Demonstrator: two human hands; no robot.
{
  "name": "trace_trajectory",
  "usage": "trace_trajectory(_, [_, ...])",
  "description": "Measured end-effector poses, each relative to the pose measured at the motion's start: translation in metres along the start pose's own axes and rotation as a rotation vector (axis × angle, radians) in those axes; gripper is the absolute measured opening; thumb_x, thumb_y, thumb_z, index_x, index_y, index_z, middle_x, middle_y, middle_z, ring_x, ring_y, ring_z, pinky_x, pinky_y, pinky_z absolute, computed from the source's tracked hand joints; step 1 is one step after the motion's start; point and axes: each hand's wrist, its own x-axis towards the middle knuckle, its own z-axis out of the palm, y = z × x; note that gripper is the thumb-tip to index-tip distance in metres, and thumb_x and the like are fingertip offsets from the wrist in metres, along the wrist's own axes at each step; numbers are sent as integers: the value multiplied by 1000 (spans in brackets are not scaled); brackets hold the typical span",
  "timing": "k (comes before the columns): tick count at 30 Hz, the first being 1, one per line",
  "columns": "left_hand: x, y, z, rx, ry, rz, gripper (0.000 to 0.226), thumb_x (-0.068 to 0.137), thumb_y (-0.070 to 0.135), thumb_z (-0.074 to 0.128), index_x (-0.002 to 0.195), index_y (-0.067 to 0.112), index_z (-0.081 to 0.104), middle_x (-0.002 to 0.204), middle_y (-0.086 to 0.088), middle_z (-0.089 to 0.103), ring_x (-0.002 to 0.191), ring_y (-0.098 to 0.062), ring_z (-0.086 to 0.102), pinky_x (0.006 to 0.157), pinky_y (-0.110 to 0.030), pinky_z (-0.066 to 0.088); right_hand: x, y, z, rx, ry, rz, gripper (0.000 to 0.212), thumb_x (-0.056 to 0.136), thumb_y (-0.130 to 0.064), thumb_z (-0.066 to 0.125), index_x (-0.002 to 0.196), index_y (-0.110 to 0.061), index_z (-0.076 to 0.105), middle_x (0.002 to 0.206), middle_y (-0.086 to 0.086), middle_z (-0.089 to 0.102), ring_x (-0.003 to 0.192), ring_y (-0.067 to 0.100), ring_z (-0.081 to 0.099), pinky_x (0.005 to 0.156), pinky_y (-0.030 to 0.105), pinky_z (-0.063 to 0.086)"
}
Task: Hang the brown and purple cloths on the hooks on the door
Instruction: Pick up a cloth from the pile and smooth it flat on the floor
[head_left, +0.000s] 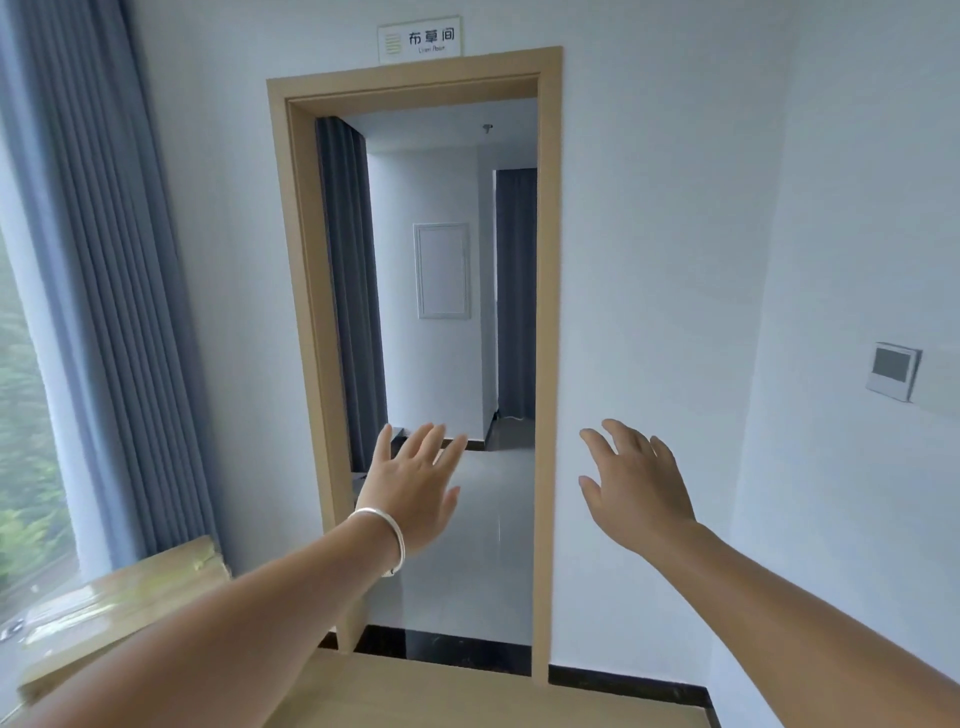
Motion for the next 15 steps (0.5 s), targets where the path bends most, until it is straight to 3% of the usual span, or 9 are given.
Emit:
trace_trajectory(8, [62, -32, 79, -13, -51, -85, 60, 96, 49, 34, 149, 27, 17, 155, 0, 26, 145, -22, 18, 115, -57, 13, 75, -6, 68, 50, -41, -85, 52, 97, -39, 41, 145, -23, 30, 149, 1, 29, 135, 21, 32, 114, 40, 22])
trace_trajectory(15, [150, -72, 175, -41, -59, -146, 62, 96, 50, 31, 150, 28, 12, 155, 1, 24, 145, -21, 17, 115, -57, 12, 180, -24, 129, 28, -42, -152, 53, 95, -35, 44, 145, -22, 31, 151, 2, 28, 135, 22, 32, 113, 41, 22])
